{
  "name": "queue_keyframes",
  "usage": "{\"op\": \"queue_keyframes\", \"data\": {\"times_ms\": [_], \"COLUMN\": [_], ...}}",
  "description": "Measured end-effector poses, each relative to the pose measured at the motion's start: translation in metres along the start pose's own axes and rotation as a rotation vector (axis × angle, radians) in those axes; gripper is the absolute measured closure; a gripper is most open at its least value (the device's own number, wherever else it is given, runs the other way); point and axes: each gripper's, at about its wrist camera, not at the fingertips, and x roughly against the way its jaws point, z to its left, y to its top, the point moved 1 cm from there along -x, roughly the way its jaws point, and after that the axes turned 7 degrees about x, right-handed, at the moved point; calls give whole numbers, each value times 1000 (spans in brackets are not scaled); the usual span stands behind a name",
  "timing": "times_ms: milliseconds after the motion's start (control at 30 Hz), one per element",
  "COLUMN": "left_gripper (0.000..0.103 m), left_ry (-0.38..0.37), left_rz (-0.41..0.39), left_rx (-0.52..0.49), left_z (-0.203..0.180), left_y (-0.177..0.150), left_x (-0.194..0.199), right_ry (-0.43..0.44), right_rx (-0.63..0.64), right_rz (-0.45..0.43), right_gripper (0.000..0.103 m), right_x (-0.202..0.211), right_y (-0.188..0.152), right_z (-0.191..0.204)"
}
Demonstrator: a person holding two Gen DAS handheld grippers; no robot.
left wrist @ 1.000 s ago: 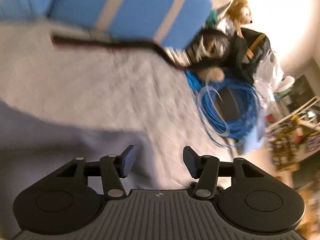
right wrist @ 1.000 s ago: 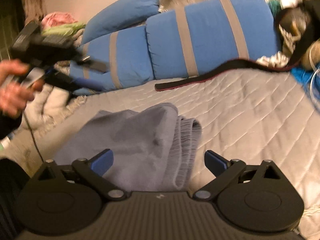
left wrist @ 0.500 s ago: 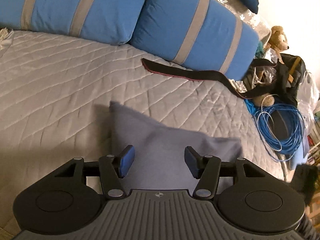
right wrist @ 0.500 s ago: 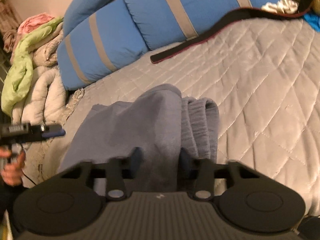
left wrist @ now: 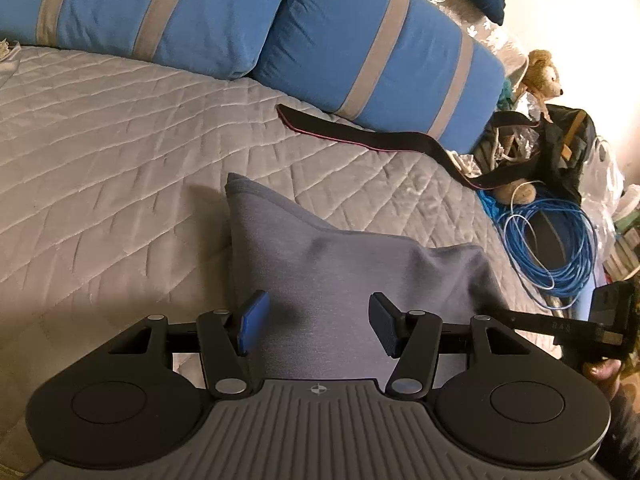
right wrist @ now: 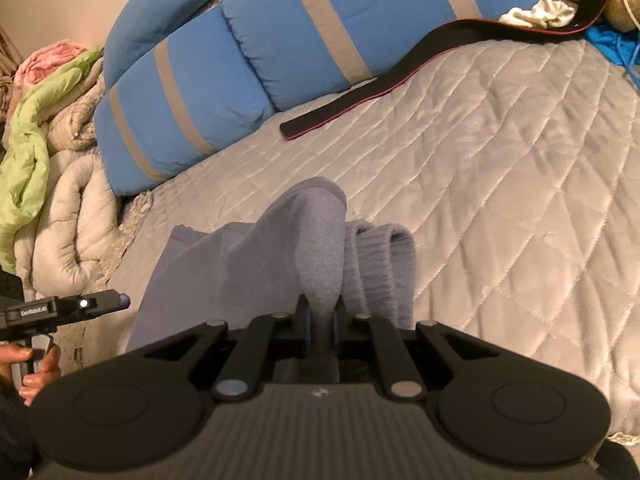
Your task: Fold clothes
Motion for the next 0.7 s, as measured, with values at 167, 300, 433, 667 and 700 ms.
{"op": "queue_keyframes", "data": {"times_ms": [167, 300, 433, 667, 700], "left_gripper": [50, 50, 50, 50, 50], "left_ry": [0, 31, 88, 163, 167], "left_rz": [-9, -49, -77, -105, -97], "left_rx": [-26, -60, -133, -264, -266], "left_z": [-3, -7, -16, -28, -26], "left_y": [1, 6, 13, 23, 25], "left_x": [-2, -4, -13, -49, -55], "right_ry": [-99, -126, -140, -167, -180], "right_rx": [67, 189, 199, 197, 190], "right_rz": [-37, -136, -157, -154, -150], "right_gripper": [52, 28, 27, 38, 45], "right_x": [-1, 10, 2, -32, -35], "right_y": [-4, -1, 14, 30, 30], "right_z": [3, 17, 19, 16, 14]}}
